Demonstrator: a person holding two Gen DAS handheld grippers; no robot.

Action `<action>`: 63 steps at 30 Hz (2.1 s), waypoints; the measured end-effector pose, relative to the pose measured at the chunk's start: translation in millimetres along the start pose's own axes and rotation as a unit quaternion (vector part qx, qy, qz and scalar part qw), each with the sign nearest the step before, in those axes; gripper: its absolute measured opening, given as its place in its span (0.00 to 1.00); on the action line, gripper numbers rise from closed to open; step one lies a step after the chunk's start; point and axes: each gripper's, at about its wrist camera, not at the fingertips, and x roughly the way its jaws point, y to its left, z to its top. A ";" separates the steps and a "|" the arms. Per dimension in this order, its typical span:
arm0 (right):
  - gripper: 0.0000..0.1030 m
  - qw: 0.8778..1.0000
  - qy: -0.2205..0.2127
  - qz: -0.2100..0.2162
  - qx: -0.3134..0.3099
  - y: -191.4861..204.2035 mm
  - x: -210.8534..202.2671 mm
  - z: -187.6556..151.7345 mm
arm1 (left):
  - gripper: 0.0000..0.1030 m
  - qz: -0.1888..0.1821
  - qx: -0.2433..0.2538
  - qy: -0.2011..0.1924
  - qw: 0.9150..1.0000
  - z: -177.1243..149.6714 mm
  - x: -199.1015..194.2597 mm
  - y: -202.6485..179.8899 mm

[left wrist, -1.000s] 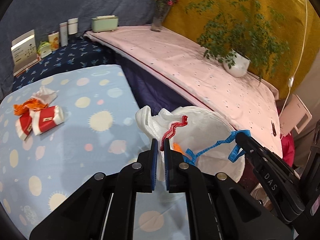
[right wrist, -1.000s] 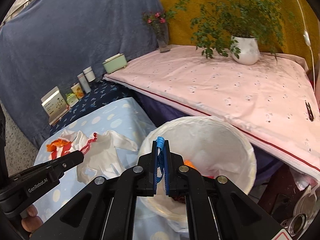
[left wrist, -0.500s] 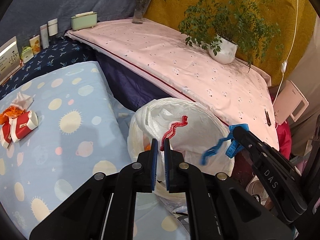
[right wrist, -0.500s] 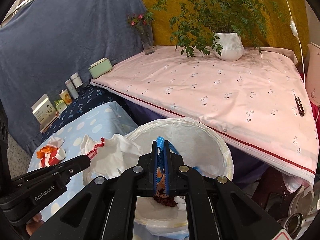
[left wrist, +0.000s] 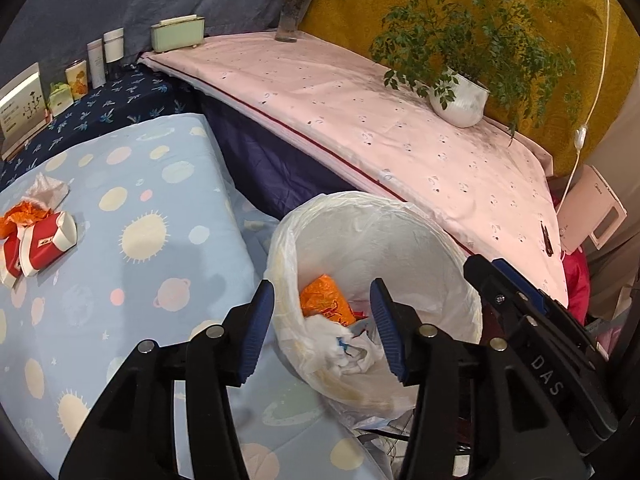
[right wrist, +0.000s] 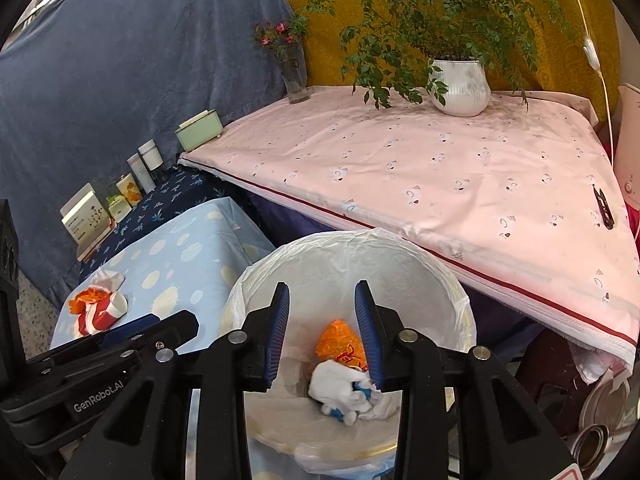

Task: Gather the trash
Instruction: 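Open both tools to drop the glove and tape measure into the bin, then move both open tools back to the red-and-white paper cups, then grasp one red-and-white paper cup with each tool by its rim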

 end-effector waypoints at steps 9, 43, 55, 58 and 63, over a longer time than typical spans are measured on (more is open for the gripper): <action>0.35 1.000 0.005 0.012 -0.019 29.7 3.8 0.4 | 0.46 0.018 -0.033 -0.007 0.999 -0.5 -11.3 40.2; 0.46 0.977 0.085 0.120 -0.153 273.8 64.8 -65.5 | 0.64 0.133 -0.243 -0.033 0.960 -45.9 -77.6 332.0; 0.46 0.966 0.117 0.138 -0.185 341.4 105.7 -98.1 | 0.62 0.117 -0.238 -0.021 0.964 -30.3 -51.9 379.8; 0.46 0.964 0.123 0.140 -0.187 352.3 117.6 -103.3 | 0.59 0.105 -0.229 -0.015 0.968 -25.8 -41.5 383.7; 0.46 0.963 0.132 0.140 -0.187 364.3 134.8 -109.3 | 0.41 0.089 -0.221 -0.005 0.971 -22.1 -27.7 389.6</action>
